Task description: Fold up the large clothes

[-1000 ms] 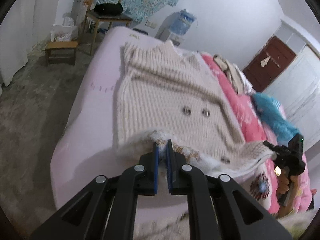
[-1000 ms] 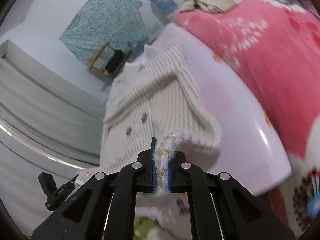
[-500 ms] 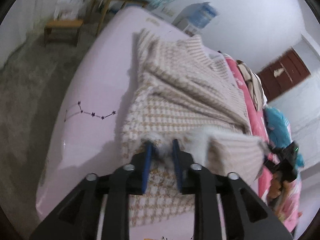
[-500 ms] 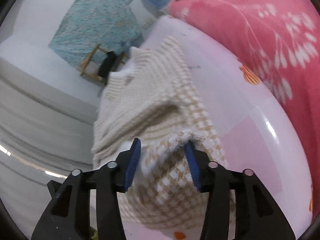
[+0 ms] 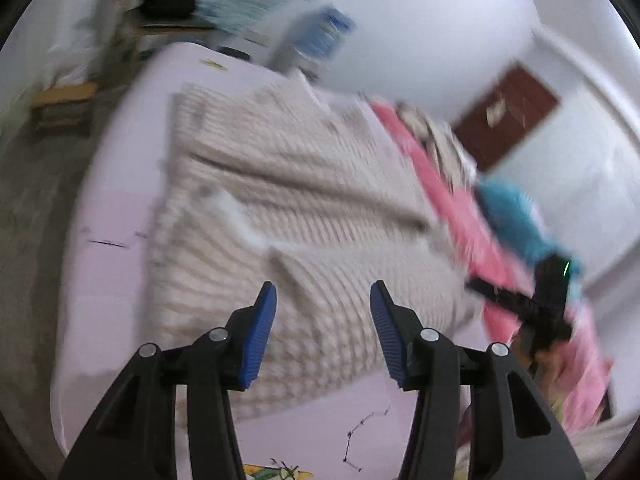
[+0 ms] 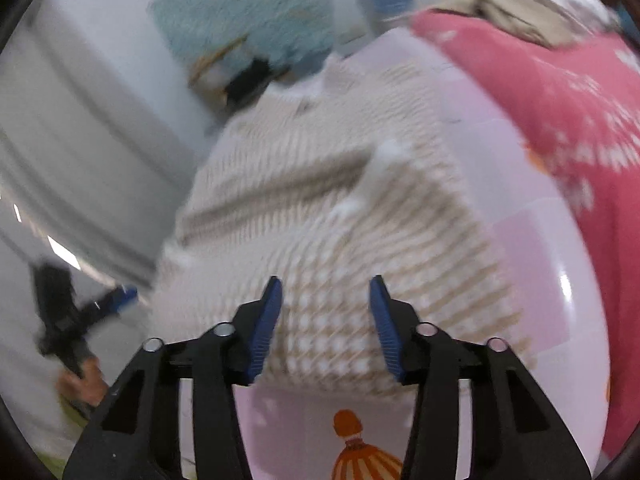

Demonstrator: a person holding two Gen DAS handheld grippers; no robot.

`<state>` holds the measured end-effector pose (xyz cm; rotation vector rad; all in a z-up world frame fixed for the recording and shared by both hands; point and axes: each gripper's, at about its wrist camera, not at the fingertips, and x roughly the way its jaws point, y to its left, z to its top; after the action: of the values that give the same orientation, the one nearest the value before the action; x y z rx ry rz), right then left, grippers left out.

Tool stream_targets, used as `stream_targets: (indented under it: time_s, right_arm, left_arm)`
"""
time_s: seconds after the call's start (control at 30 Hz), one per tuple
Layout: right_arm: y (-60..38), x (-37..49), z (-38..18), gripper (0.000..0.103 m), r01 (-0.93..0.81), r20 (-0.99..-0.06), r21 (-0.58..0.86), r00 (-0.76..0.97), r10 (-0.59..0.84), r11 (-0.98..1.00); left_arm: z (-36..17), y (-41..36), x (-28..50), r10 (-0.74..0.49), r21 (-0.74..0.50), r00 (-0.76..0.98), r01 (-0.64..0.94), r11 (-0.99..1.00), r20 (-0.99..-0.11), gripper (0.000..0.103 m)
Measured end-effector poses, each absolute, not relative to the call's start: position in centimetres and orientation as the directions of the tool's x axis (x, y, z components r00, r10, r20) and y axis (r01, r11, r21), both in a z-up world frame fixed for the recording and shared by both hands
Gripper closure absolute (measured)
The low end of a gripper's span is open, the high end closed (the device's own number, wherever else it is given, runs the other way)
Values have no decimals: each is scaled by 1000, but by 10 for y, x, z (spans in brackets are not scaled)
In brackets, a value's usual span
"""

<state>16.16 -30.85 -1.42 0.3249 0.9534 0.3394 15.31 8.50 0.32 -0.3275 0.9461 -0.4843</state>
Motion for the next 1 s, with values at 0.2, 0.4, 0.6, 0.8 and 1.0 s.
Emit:
stream_targets:
  time_s: [0.2,0.4,0.6,0.8,1.0]
  right_arm:
    - [-268,153,-51,65,-182,-852,94,494,174,979]
    - [-283,123,-26,60,-145,-843,90,516,153,985]
    - [-331,77,-19,50,1,-813,279,533,236,960]
    - [-369,83,-55,50,182,-794,478,508,334,859]
    - [-396,95,-72,51,242,-663,678,609,435,694]
  left_arm:
    - [-39,49,146,-337,-236,459,264,935,-822,55]
    - [-20,73,124,-360,-282,474,229,932,-804,55]
    - [-25,100,82,-527,-472,407,233,850,-746,48]
    - [-60,131,88,-591,-657,452,14,754,-668,45]
    - [-73,144,100,-626,-777,549,-71,626,-554,44]
